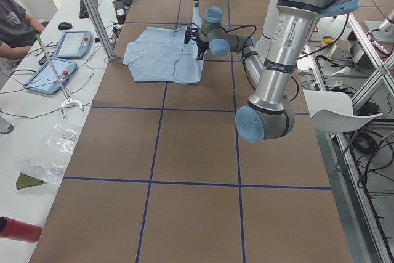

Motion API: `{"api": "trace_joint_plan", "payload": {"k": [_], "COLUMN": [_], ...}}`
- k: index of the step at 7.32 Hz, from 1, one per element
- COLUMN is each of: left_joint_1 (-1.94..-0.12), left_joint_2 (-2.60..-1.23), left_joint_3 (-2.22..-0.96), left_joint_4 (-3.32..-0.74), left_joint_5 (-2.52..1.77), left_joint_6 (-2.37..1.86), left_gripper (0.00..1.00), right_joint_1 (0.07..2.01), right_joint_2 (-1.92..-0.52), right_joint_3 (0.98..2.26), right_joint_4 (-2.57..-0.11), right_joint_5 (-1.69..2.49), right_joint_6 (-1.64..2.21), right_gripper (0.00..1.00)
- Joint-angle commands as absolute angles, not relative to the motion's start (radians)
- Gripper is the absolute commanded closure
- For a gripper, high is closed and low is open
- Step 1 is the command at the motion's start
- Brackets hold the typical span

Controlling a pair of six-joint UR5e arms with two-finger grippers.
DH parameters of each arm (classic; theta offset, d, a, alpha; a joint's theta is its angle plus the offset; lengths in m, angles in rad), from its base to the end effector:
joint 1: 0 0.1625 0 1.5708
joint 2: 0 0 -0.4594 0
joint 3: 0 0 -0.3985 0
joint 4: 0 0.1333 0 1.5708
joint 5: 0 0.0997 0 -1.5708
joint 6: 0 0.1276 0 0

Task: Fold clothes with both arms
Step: 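Lift the hem with both grippers and carry it toward the collar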

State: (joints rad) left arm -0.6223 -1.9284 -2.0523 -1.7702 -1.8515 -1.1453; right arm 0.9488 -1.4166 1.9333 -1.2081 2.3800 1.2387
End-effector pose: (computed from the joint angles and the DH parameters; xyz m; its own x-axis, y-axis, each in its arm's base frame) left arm 0.4169 -0.4196 0.2727 0.5267 0.1103 -0.8428 0.1633 0.9600 0.2276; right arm -0.2863 -0.4696 0.3989 0.4282 0.2111 0.8787 -0.1020 0.9774 -0.1851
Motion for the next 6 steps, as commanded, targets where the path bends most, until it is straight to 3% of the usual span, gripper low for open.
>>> {"api": "trace_joint_plan", "payload": {"k": [1, 6], "left_joint_1": [-0.687, -0.859], "left_joint_2": [-2.002, -2.143], "left_joint_3": [-1.933, -1.625], "left_joint_4": [-1.839, -2.052], "left_joint_5": [-1.856, -1.914], "left_joint_6": [-1.123, -1.123], "left_gripper": [1.0, 1.0], "right_joint_1": [1.026, 1.118], "right_joint_2": [-1.283, -1.011], "right_joint_3": [1.809, 1.481], "right_joint_4": [-1.227, -1.227], "right_joint_5": [2.411, 2.422], "right_joint_6": [1.238, 1.235], "right_gripper": [1.0, 1.0]}}
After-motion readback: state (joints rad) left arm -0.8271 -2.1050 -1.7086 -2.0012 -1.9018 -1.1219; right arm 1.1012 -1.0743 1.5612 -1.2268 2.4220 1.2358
